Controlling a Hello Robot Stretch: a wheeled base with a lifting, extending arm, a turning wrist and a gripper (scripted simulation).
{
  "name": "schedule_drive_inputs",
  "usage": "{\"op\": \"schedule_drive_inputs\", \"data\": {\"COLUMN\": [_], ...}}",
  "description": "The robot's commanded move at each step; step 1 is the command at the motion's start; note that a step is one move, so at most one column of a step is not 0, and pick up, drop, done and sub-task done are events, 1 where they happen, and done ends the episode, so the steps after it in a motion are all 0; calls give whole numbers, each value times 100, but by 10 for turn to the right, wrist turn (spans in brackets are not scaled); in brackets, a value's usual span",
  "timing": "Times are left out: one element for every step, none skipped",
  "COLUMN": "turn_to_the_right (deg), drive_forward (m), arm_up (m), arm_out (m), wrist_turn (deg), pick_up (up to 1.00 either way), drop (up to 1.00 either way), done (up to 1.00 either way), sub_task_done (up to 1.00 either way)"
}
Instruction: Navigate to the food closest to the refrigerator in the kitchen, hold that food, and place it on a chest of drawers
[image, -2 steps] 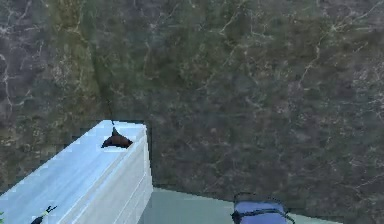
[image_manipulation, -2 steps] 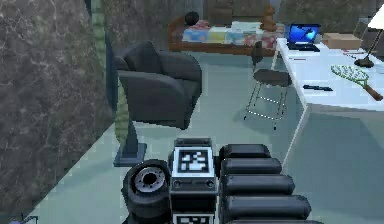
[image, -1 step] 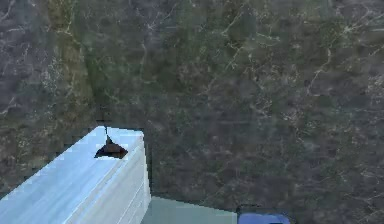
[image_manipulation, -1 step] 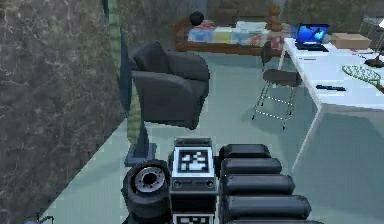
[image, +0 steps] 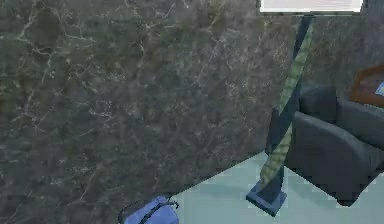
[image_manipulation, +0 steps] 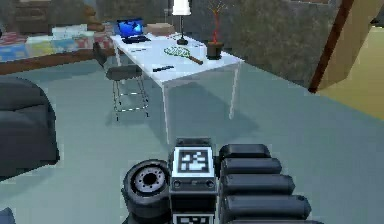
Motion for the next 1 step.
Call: {"op": "schedule_drive_inputs", "data": {"turn_to_the_right": [450], "drive_forward": [0], "arm_up": [0], "arm_out": [0], "wrist_turn": [0], "pick_up": [0], "drop": [0], "done": [0], "sub_task_done": [0]}}
